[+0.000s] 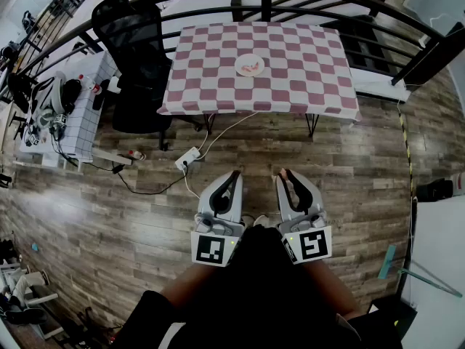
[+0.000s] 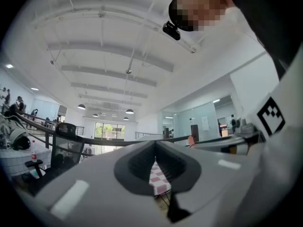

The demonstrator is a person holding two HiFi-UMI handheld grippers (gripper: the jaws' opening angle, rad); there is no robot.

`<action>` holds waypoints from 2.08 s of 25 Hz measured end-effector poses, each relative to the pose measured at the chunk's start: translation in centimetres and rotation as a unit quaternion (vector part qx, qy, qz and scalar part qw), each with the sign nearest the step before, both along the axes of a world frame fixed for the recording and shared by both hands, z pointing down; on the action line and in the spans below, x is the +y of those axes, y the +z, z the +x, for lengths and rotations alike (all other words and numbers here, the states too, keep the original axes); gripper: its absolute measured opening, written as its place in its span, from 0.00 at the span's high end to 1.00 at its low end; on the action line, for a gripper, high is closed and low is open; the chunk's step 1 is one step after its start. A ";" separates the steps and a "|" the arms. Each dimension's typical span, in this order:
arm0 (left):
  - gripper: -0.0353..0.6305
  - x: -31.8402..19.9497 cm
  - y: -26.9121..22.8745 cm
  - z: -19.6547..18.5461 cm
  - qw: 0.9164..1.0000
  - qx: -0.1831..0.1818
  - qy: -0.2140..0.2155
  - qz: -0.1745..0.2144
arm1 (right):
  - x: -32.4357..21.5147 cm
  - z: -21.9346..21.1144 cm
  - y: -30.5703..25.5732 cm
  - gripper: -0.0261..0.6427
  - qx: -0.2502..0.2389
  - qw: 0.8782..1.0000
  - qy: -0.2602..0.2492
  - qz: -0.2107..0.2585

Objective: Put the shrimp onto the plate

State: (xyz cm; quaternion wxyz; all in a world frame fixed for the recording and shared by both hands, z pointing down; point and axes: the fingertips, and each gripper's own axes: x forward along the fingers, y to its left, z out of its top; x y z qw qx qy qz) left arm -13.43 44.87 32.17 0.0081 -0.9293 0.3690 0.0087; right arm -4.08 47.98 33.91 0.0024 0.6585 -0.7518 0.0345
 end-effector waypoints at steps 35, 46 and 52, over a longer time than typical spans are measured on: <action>0.94 -7.7 2.8 5.1 0.999 -0.005 0.033 -0.022 | -4.1 7.5 1.7 0.86 -0.035 0.997 0.066 -0.006; 0.94 -20.7 3.9 7.7 0.999 0.002 0.017 -0.043 | -17.6 9.6 2.5 0.86 -0.023 0.998 0.037 -0.035; 0.94 -29.3 4.5 9.3 0.998 -0.003 0.023 -0.064 | -26.9 11.0 2.4 0.86 -0.024 0.998 0.030 -0.048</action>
